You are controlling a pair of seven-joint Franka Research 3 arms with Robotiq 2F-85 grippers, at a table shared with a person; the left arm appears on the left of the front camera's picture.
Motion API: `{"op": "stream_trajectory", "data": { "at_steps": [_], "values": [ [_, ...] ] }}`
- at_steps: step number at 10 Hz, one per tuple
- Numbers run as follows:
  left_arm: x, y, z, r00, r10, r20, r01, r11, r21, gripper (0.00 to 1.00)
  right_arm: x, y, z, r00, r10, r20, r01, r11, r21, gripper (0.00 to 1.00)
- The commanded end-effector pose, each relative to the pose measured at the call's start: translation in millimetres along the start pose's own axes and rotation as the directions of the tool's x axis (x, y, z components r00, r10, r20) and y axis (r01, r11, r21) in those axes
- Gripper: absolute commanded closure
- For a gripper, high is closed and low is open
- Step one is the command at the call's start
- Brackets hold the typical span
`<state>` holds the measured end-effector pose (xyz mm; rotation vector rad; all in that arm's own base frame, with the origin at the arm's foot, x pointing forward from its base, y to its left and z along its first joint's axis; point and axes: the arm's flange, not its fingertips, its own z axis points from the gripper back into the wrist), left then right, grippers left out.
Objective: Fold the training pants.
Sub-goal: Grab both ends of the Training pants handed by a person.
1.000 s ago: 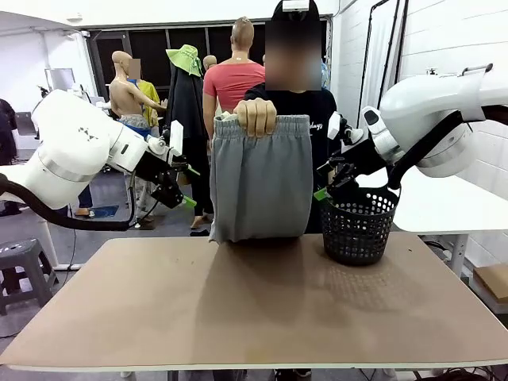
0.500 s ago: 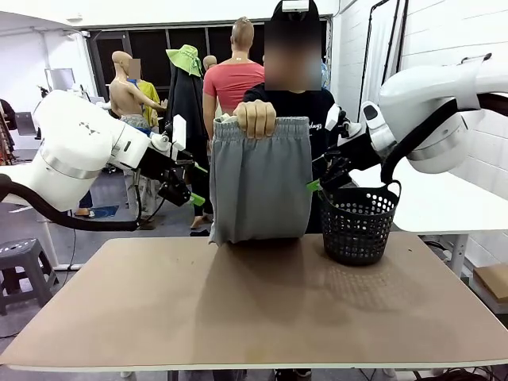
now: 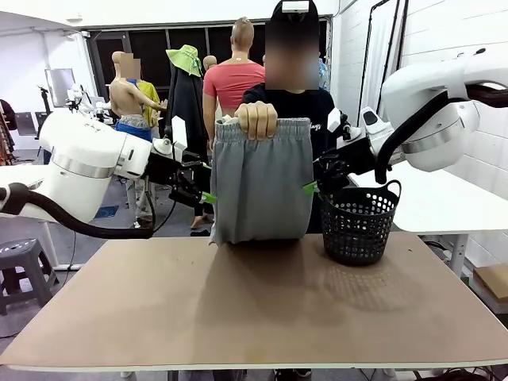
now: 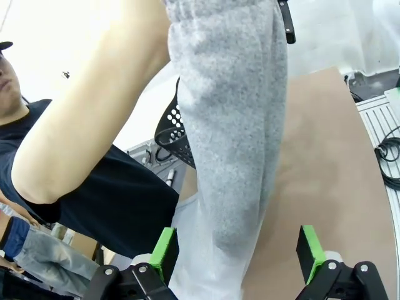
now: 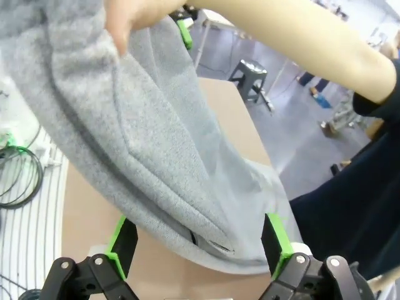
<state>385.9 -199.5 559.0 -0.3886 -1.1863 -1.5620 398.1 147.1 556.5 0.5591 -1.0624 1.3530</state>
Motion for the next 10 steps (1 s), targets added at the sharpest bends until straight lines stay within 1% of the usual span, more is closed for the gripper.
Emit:
{"op": "stream_trajectory", "data": {
  "at_steps": [1, 2, 4, 6, 7, 10],
  "values": [
    [-11.0, 0.2, -11.0, 0.999, -0.024, 0.047, 0.021, 0.998, 0.053, 0.00, -6.7, -11.9, -5.7, 0.998, 0.016, 0.058, -0.019, 0.998, 0.058, 0.00],
    [-11.0, -1.0, -12.5, 0.998, -0.016, 0.057, 0.012, 0.998, 0.062, 0.00, -7.4, -10.1, -6.3, 0.997, 0.009, 0.082, -0.014, 0.998, 0.054, 0.00],
    [-14.4, 1.7, -15.3, 0.994, 0.014, 0.108, -0.019, 0.999, 0.046, 0.00, -10.0, -11.7, -12.4, 0.990, 0.017, 0.141, -0.022, 0.999, 0.038, 0.00],
    [-14.5, 0.6, -17.6, 0.982, 0.089, 0.165, -0.088, 0.996, -0.017, 0.00, -7.2, -6.4, -14.9, 0.987, 0.042, 0.156, -0.042, 0.999, 0.001, 0.00],
    [-13.7, 0.7, -17.3, 0.981, 0.096, 0.170, -0.093, 0.995, -0.025, 0.00, -6.2, -4.1, -16.7, 0.985, 0.053, 0.163, -0.054, 0.999, 0.002, 0.00],
    [-7.1, 5.3, -19.6, 0.966, 0.091, 0.242, -0.073, 0.994, -0.083, 0.00, 2.5, 0.1, -16.6, 0.977, 0.088, 0.192, -0.091, 0.996, 0.011, 0.00]
  ]
}}
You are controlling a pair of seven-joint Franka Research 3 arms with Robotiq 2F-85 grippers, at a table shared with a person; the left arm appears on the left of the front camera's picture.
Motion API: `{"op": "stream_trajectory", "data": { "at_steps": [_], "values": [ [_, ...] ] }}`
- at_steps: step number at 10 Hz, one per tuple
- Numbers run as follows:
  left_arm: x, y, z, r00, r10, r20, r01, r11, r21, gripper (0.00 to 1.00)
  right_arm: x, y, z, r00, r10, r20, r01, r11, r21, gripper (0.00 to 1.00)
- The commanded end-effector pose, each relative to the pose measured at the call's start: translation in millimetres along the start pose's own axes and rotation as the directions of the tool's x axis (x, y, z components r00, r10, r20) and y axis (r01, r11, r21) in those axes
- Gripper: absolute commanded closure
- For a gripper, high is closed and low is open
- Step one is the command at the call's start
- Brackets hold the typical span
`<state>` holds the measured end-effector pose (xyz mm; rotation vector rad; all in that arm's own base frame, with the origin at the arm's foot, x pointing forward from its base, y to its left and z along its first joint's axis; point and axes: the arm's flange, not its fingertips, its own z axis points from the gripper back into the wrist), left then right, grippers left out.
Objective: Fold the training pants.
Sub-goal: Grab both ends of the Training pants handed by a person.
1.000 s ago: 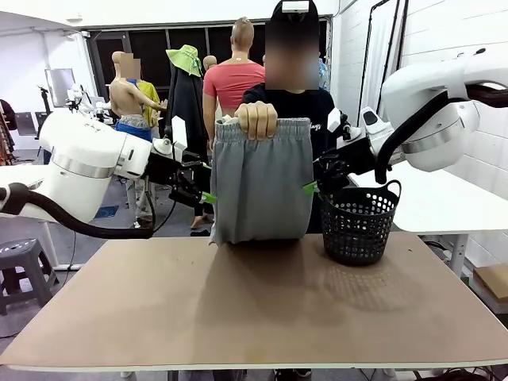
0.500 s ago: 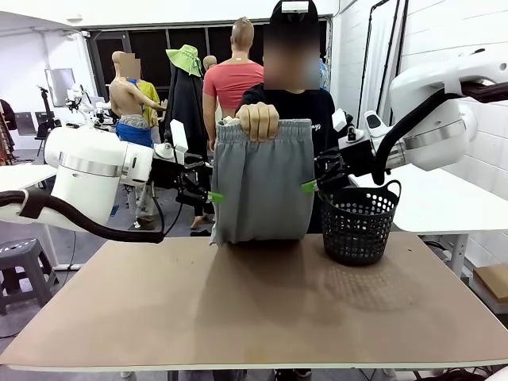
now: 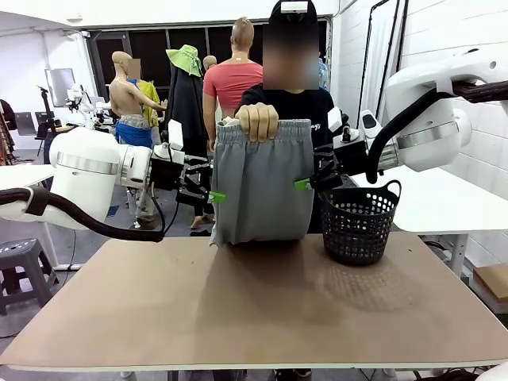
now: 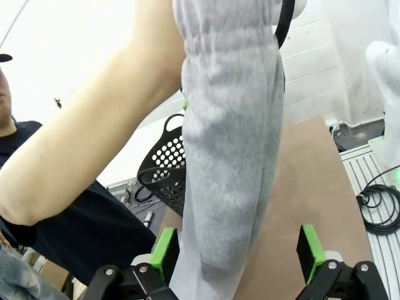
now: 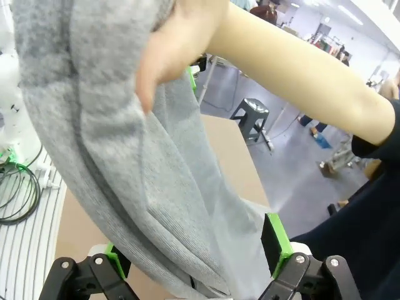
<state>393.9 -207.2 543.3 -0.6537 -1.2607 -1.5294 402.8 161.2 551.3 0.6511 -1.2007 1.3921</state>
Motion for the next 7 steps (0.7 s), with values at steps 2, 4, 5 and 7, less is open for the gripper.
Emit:
{"op": "stream_trajectory", "data": {
  "at_steps": [2, 4, 5, 7],
  "values": [
    [10.2, 8.2, -7.3, 0.999, -0.004, 0.041, 0.003, 1.000, 0.017, 0.00, 8.0, 2.9, -0.9, 0.997, 0.030, 0.077, -0.033, 0.998, 0.045, 0.00],
    [13.9, 9.3, -10.8, 0.995, 0.015, 0.096, -0.020, 0.999, 0.044, 0.00, 14.0, 4.6, -0.4, 0.993, 0.031, 0.110, -0.039, 0.996, 0.074, 0.00],
    [14.7, 9.6, -11.6, 0.993, 0.022, 0.112, -0.027, 0.999, 0.045, 0.00, 16.0, 5.1, -1.5, 0.993, 0.031, 0.115, -0.040, 0.996, 0.079, 0.00],
    [18.3, 10.7, -14.2, 0.990, 0.012, 0.140, -0.017, 0.999, 0.032, 0.00, 21.5, 3.4, -5.6, 0.990, 0.025, 0.142, -0.036, 0.996, 0.079, 0.00]
  ]
}}
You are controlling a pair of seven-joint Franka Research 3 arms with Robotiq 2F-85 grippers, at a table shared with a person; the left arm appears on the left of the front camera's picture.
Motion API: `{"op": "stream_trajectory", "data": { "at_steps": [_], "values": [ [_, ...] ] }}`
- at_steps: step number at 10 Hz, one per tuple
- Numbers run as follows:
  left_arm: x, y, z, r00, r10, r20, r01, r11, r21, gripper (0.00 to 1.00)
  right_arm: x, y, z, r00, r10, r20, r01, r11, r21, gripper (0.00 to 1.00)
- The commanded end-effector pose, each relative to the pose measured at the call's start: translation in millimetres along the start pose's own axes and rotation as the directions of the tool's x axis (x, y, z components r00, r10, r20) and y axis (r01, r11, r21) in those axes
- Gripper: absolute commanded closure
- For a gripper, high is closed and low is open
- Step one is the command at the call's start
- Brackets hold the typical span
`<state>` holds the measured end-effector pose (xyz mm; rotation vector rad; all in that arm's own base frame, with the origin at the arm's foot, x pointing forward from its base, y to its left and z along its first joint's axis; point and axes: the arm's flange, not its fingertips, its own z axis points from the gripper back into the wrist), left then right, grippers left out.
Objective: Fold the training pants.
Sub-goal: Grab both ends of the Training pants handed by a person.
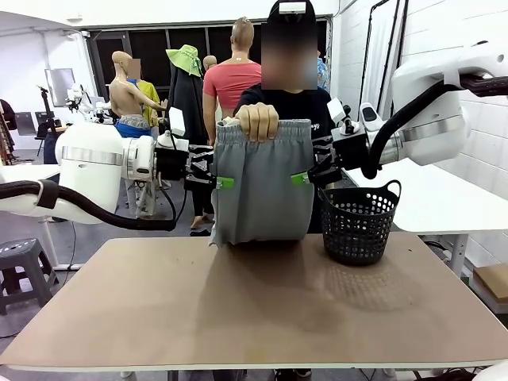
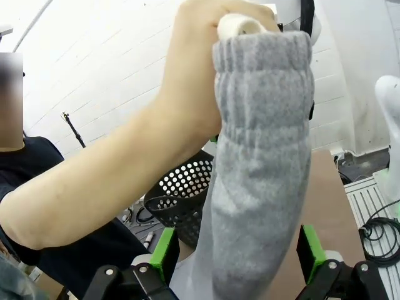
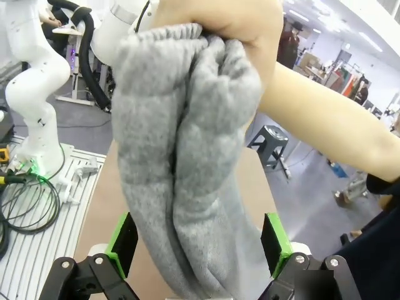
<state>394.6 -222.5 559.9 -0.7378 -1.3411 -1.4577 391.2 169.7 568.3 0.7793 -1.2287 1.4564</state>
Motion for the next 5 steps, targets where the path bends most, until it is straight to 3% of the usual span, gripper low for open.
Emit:
{"op": "stream_trajectory", "data": {
  "at_steps": [1, 5],
  "values": [
    [-0.4, 4.5, -7.3, 0.999, -0.010, 0.051, 0.011, 1.000, -0.010, 0.00, 2.1, -5.6, -7.8, 0.998, 0.008, 0.063, -0.007, 1.000, -0.009, 0.00],
    [7.0, 7.7, -12.9, 0.996, 0.055, 0.064, -0.055, 0.999, -0.002, 0.00, 6.4, -12.3, -12.8, 0.992, -0.027, 0.121, 0.026, 1.000, 0.010, 0.00]
  ]
}}
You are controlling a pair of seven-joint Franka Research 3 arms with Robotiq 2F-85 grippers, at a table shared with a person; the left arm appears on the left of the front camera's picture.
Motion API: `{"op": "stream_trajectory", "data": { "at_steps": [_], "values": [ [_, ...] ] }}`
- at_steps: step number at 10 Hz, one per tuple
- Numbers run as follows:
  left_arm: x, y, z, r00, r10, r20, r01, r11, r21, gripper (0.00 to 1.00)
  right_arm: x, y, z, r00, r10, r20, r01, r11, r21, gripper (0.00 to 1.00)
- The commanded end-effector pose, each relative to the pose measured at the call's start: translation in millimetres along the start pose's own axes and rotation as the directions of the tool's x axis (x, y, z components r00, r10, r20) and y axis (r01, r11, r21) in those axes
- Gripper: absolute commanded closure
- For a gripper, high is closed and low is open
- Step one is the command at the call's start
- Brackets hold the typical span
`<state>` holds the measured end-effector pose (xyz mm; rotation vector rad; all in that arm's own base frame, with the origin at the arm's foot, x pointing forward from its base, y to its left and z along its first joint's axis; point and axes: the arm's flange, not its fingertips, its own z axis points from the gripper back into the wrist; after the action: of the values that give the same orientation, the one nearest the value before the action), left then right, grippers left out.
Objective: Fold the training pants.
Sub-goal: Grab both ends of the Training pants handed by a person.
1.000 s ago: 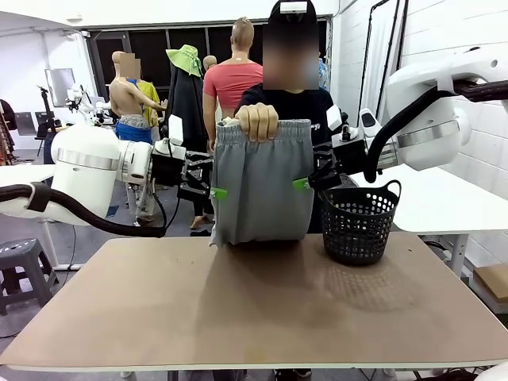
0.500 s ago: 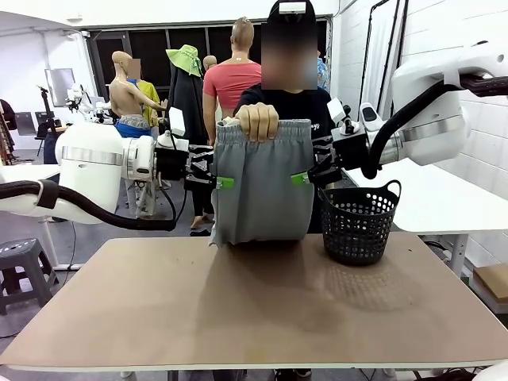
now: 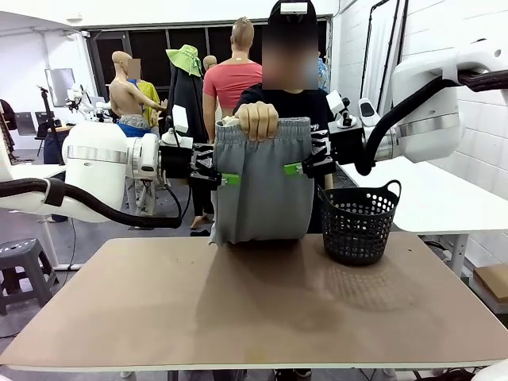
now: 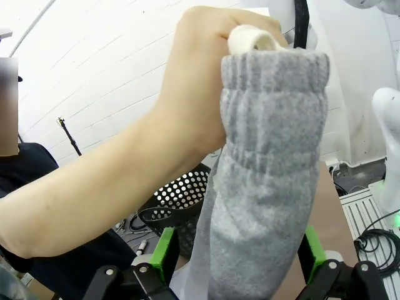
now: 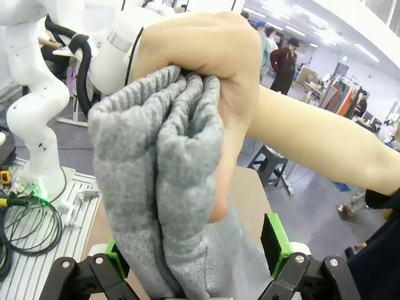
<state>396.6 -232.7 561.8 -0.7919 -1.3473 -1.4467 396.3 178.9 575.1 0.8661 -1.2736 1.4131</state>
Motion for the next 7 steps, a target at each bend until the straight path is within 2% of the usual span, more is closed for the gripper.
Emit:
{"op": "stream_trajectory", "data": {
  "at_steps": [1, 5, 7],
  "values": [
    [6.2, 8.4, -4.3, 0.997, 0.058, 0.044, -0.059, 0.998, 0.027, 0.00, -1.9, -7.6, -6.1, 0.999, -0.009, 0.048, 0.008, 1.000, 0.023, 0.00],
    [14.6, 8.3, -13.0, 0.993, 0.102, 0.056, -0.106, 0.991, 0.085, 0.00, -5.3, -15.3, -6.4, 0.995, -0.056, 0.081, 0.050, 0.996, 0.078, 0.00],
    [19.7, 6.4, -14.7, 0.990, 0.120, 0.069, -0.125, 0.990, 0.069, 0.00, -4.7, -16.2, -6.8, 0.994, -0.062, 0.094, 0.054, 0.995, 0.086, 0.00]
  ]
}}
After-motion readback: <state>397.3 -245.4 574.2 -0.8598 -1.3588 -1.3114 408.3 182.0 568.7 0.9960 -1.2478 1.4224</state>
